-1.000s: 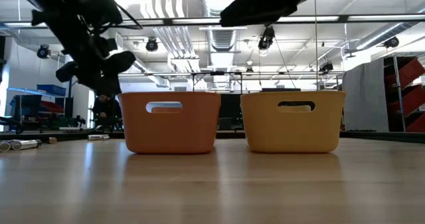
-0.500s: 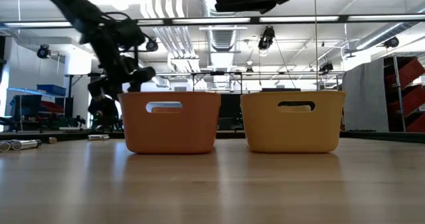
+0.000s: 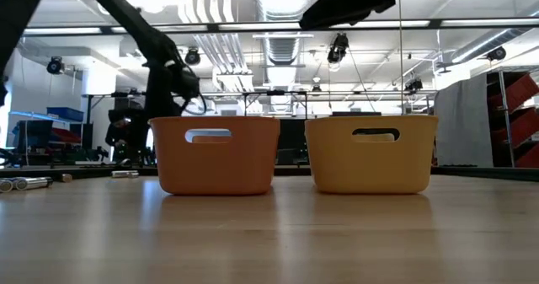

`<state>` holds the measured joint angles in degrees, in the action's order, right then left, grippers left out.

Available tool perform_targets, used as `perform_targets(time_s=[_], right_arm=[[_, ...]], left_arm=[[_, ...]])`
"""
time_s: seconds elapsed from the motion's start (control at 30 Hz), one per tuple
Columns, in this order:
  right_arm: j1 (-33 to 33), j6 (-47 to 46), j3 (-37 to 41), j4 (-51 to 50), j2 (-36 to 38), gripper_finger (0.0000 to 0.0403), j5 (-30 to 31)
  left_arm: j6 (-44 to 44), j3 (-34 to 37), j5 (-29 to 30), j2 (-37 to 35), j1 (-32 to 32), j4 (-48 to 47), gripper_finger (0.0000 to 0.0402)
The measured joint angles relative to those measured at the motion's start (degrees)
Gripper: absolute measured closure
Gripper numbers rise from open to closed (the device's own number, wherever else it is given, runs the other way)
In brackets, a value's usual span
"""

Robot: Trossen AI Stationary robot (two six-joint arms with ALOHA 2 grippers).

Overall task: Sort batteries
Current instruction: Put the black-silver battery into the yellow bin

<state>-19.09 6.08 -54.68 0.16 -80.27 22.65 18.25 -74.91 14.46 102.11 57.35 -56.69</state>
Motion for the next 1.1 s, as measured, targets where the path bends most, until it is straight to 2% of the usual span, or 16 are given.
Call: perform_targets(time_s=[0.37, 0.53, 0.87, 1.1], right_arm=[[0.0, -0.05, 1.09, 0.09, 0.67, 0.0241, -0.02], [0.0, -0.58, 1.12, 0.13, 0.69, 0.024, -0.02], [0.0, -0.74, 1.12, 0.11, 0.7, 0.0256, -0.02], [0.0, -0.56, 1.2, 0.09, 0.7, 0.0251, -0.03]], left_arm=[[-2.21, -3.05, 0.02, 11.05, 3.24, -3.8, 0.0235], [-2.55, -3.04, 2.12, 11.95, 4.75, -3.73, 0.0235], [-3.07, -1.07, 0.87, 12.47, 5.98, -2.36, 0.0236], [-4.4, -0.79, 0.52, 12.74, 6.18, -1.73, 0.0265]])
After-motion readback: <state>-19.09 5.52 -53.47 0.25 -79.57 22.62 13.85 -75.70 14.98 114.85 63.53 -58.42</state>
